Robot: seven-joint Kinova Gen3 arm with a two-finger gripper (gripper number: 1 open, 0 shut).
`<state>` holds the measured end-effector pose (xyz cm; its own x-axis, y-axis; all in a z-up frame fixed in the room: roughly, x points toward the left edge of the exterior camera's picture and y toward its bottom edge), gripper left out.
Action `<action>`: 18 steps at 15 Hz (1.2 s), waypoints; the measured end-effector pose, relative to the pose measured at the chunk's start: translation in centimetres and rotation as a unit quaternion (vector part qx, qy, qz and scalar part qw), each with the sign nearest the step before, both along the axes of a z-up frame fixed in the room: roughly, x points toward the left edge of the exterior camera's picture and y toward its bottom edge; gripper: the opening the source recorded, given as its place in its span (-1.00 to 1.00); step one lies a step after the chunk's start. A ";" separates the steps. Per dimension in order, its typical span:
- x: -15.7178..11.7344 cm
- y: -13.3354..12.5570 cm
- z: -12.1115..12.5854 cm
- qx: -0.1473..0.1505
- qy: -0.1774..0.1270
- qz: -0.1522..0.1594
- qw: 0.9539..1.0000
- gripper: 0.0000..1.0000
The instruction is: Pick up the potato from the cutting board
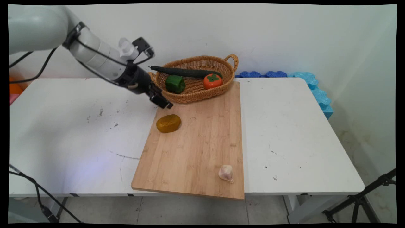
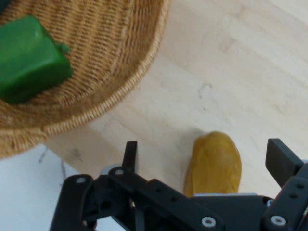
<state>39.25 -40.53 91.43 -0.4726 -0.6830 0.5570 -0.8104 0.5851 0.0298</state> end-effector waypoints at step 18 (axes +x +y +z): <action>-0.6 2.4 -7.5 -0.014 -0.040 -0.089 0.995 1.00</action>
